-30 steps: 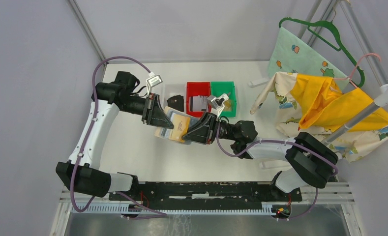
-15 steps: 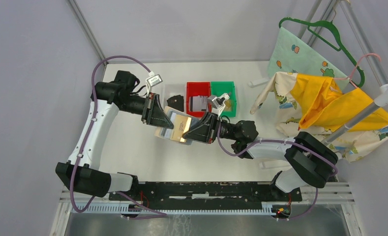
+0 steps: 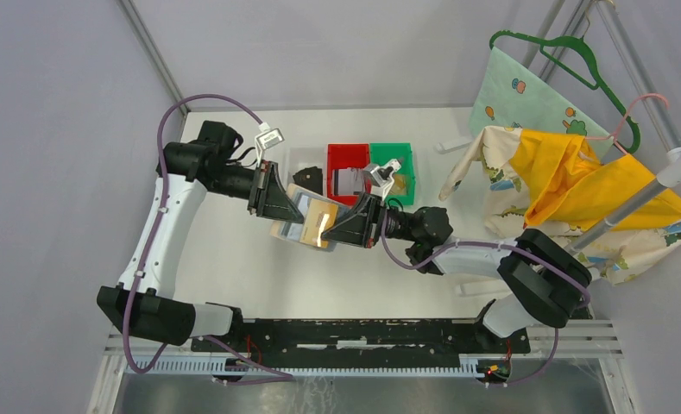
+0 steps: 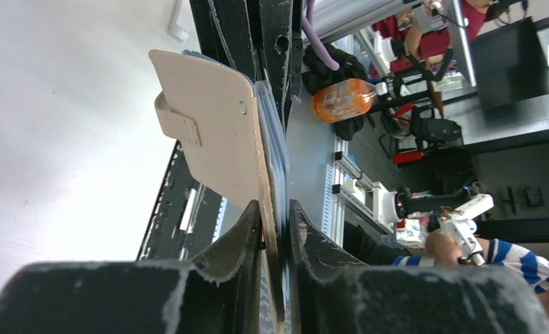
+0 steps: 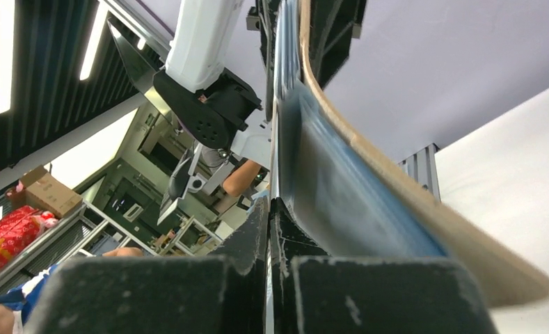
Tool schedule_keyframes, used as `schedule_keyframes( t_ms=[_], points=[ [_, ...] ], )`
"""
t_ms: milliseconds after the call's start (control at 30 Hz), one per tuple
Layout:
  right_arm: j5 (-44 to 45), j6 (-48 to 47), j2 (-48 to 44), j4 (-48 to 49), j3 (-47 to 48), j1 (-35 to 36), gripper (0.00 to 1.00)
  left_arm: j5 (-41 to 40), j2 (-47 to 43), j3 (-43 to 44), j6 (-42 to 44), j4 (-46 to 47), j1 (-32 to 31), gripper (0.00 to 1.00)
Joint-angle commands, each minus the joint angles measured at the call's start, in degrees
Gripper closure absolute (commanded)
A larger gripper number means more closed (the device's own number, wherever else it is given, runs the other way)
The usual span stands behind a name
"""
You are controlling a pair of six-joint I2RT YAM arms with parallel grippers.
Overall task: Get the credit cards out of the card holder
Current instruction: Remove the credit card from the card holder, then place the credit card in the storage box.
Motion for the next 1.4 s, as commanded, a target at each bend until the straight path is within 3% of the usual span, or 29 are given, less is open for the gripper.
schedule_keyframes(
  t_ms=[0,167,233,333,433,600,800,1000,1367],
  points=[
    [0.2,1.7,-3.7,7.7,-3.3,-2.4,1.0,-4.6,-0.6,2.9,0.6,2.8,-0.1,0.98],
    [-2.8,-3.2,-9.6,-1.5,-7.5,-7.2,1.0,-13.7,-0.9,4.0,-2.8,8.6,-0.1,0.98],
    [-5.0,-7.6,-13.2,-10.4,-7.8,-10.5,1.0,-19.0,-1.4,3.7,-4.0,11.3,-0.1,0.98],
    [-7.3,-21.1,-17.5,-34.6,-4.4,-16.8,1.0,-27.7,-2.0,2.4,-4.0,14.5,-0.2,0.98],
    [-5.5,-37.2,-18.2,-62.8,3.3,-23.7,1.0,-30.8,-2.3,0.6,-2.9,15.5,-0.1,0.98],
    [4.4,-54.5,-10.3,-86.5,16.0,-30.1,1.0,-28.2,-2.0,-3.6,-2.1,15.6,-0.2,0.98],
    [15.1,-61.2,4.0,-97.1,29.2,-32.0,1.0,-27.6,-1.0,-7.0,-0.8,15.0,-0.6,0.98],
    [20.3,-60.8,11.8,-99.1,36.5,-31.9,1.0,-29.3,-1.8,-12.1,-0.9,18.2,-3.4,0.98],
    [16.7,-60.2,20.6,-97.1,39.5,-31.1,0.99,-40.3,3.2,-22.3,5.6,26.9,-10.5,0.94]
  ],
)
